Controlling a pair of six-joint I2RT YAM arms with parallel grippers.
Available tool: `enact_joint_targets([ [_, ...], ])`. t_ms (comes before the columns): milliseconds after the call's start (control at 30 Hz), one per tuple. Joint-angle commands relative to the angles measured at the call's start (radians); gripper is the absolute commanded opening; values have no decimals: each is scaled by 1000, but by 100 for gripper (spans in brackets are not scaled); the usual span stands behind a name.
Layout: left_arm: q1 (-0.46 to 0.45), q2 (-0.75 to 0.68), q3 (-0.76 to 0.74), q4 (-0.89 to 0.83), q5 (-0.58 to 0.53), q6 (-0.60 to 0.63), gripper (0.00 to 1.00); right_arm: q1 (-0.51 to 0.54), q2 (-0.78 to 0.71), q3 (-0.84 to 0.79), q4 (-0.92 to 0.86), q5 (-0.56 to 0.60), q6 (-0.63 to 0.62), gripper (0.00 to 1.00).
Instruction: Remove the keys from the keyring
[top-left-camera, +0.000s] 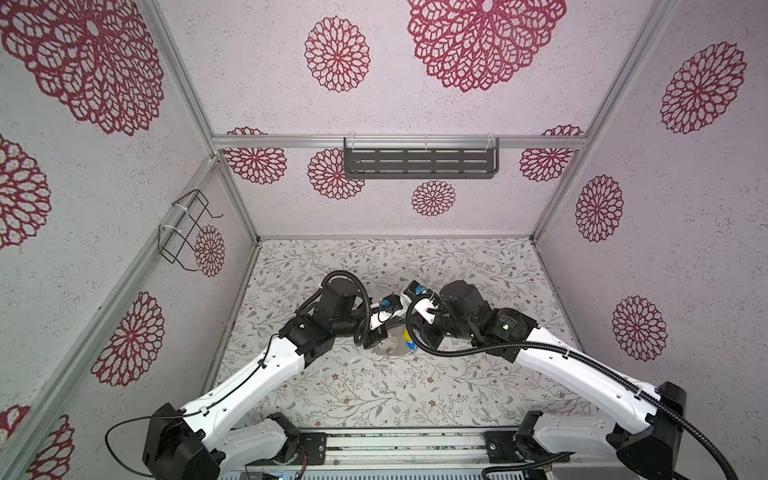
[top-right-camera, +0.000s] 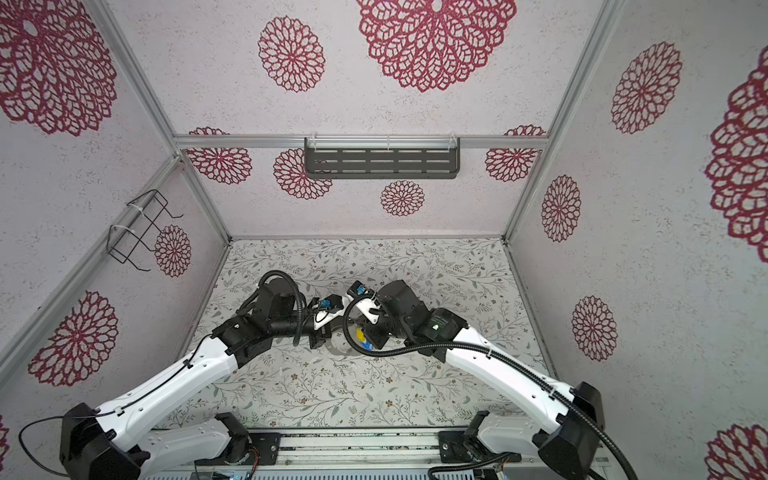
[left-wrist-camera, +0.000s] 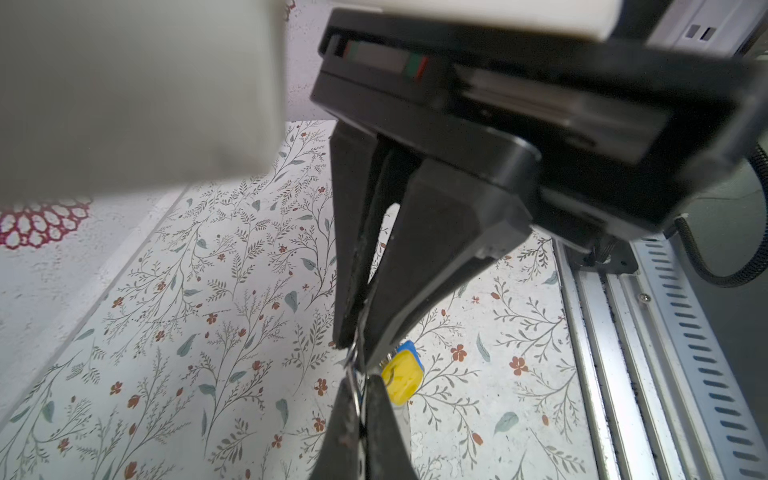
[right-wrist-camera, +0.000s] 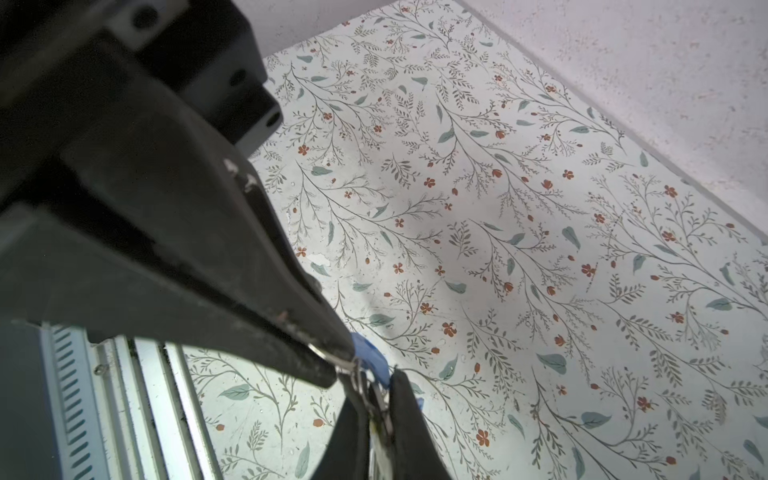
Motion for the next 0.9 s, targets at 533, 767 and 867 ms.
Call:
enact_joint_targets([
  [533, 10, -3, 13, -23, 52, -12, 0, -40, -62, 12, 126, -97, 38, 1],
  [767, 11, -6, 5, -26, 51, -14, 0, -41, -65, 31, 109, -64, 25, 0],
  [867, 11, -10, 3, -25, 52, -19, 0, -42, -73, 37, 122, -19, 34, 0],
])
